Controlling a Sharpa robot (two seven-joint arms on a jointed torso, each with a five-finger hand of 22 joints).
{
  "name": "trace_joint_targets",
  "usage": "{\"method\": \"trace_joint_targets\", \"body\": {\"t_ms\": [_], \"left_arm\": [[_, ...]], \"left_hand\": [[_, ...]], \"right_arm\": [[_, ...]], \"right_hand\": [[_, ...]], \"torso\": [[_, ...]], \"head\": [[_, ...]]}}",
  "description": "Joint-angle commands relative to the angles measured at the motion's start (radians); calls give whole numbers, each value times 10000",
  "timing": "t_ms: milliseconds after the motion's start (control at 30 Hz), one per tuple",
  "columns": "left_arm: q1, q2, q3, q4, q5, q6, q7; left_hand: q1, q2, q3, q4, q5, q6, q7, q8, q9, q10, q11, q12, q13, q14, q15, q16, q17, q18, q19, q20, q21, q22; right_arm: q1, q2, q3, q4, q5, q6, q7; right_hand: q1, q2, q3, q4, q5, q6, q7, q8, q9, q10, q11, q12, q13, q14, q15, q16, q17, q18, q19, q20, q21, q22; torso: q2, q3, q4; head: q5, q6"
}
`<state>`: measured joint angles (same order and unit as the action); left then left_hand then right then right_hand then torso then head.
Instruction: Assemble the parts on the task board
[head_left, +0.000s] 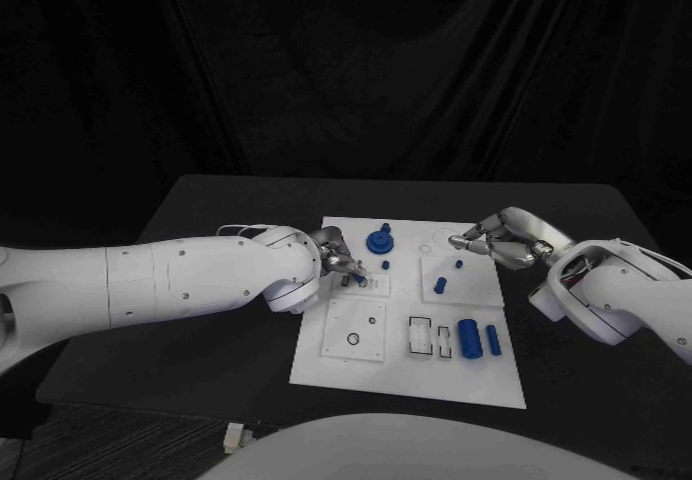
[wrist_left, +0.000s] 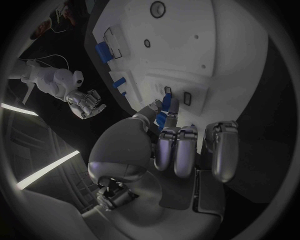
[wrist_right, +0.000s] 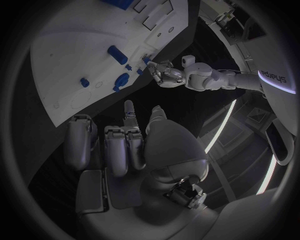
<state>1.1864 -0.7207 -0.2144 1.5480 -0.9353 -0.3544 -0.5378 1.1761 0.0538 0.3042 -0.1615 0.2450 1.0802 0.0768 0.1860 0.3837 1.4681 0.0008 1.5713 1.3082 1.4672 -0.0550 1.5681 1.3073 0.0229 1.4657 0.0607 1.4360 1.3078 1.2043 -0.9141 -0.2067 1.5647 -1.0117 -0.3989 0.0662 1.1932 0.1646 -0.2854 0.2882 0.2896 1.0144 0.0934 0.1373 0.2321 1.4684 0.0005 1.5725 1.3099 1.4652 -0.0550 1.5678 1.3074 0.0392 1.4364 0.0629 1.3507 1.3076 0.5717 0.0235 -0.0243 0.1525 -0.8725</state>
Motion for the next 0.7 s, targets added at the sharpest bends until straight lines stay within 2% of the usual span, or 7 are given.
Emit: {"method": "trace_joint_targets", "body": {"t_ms": [33,267,500,700], "left_arm": [[-41,18,9,1,-5,22,172],[-81,16,9,-11,-5,121,162],[-99,29,9,-30,-5,156,158],[-109,38,9,-29,-5,202,157]], "left_hand": [[11,84,569,-525,-100,-132,-13,61,49,1027,-48,-6,2626,1036,-20,27,2635,192,-44,-53,-62,1461],[-51,108,305,-250,-312,-400,9,36,85,1027,-27,-6,2626,1036,-2,27,2635,211,-94,-38,-150,1419],[-18,106,245,-205,-399,-505,29,20,88,1027,-13,-6,2626,1036,5,27,2635,213,-97,-32,-163,1418],[-9,93,97,-76,-656,-624,53,42,110,1027,11,-6,2626,1036,27,27,2635,215,-102,-14,-188,1417]], "right_arm": [[-26,-5,6,10,-8,-126,38],[-29,3,6,-7,-8,-122,33],[-32,4,6,-6,-8,-123,35],[-34,4,6,-10,-8,-116,31]], "right_hand": [[130,2,-56,0,6,-15,-26,-43,-4,1024,66,-17,2609,1056,46,30,2634,181,-42,-9,-44,1864],[130,2,-56,0,6,-15,-26,-43,-4,1024,66,-17,2609,1056,46,30,2634,181,-42,-9,-44,1864],[130,2,-56,0,6,-15,-26,-43,-4,1024,66,-17,2609,1056,46,30,2634,181,-42,-9,-44,1864],[151,-3,-72,2,14,-12,-23,-42,-4,1024,71,-17,2609,1056,49,30,2634,177,-32,-6,-32,1869]], "torso": [[0,1,2],[2,-2,10],[7,3,8],[4,2,4]], "head": [[-4,-2],[-13,-2],[-24,-2],[-16,-2]]}}
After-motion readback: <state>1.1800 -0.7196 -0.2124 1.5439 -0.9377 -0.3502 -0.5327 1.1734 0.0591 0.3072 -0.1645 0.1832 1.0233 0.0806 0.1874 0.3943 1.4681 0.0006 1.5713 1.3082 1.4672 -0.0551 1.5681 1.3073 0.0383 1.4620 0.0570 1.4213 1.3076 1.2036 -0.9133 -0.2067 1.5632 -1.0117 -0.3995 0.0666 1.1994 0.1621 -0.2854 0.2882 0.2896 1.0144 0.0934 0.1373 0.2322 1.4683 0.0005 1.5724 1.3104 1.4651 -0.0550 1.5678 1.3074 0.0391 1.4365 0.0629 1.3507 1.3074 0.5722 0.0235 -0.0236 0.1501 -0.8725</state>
